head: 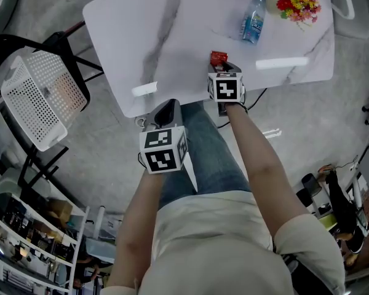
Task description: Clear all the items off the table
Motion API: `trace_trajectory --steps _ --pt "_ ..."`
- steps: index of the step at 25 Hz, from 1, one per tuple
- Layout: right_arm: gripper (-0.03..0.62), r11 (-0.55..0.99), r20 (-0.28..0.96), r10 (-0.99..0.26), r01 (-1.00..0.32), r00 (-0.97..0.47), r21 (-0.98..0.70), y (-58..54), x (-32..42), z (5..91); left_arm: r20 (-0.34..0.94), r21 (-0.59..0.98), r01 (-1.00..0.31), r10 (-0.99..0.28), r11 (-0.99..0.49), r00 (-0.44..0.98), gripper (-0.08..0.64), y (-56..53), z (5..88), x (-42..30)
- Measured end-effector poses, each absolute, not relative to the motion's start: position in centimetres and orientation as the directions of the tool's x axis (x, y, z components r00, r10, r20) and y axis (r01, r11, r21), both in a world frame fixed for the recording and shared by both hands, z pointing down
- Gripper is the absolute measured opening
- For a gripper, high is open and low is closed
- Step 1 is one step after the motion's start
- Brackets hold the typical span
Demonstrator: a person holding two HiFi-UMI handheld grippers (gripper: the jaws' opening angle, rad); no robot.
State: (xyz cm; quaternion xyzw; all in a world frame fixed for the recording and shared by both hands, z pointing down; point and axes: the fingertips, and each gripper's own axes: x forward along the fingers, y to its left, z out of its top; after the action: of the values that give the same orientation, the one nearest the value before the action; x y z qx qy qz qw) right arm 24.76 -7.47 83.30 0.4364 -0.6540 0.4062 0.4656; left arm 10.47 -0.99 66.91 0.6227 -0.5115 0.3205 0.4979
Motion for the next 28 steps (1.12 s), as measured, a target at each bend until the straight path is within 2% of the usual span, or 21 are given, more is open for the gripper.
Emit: trace_trajectory --steps 4,5,6,7,13,28 --pt "0.149 0.292 0.965 -0.197 -0.95 -0.174 -0.111 -7.6 25.1 83.3 0.908 0.291 -0.956 -0.319 0.021 0.27 0.008 -0.9 66.9 10.5" --pt "0.133 0.297 0.966 -0.202 -0.95 -0.164 -0.1 -7.7 25.3 83.4 0.908 0.293 -0.956 -0.319 0.023 0.271 0.008 -0.8 66.9 10.5" --pt "0.083 0.304 0.966 -0.205 -0.949 -0.155 -0.087 -7.8 25.6 83.5 0.909 0.294 -0.955 -0.317 0.024 0.272 0.008 -0.7 66.9 10.5" --pt "0.061 0.312 0.967 -0.206 -0.947 -0.149 -0.079 -7.8 25.9 83.5 0.909 0.296 -0.955 -0.315 0.024 0.273 0.008 -0.6 66.9 10.5" --pt "0.0 0.387 0.972 -0.194 -0.921 -0.129 -0.045 -8.0 26.2 83.6 0.908 0.3 -0.954 -0.314 0.025 0.278 0.008 -0.3 67.0 10.7" --pt "-0.003 0.32 0.971 -0.205 -0.946 -0.12 -0.05 -6.9 27.0 82.8 0.904 0.3 -0.953 -0.331 0.036 0.272 0.008 -0.4 66.5 9.9"
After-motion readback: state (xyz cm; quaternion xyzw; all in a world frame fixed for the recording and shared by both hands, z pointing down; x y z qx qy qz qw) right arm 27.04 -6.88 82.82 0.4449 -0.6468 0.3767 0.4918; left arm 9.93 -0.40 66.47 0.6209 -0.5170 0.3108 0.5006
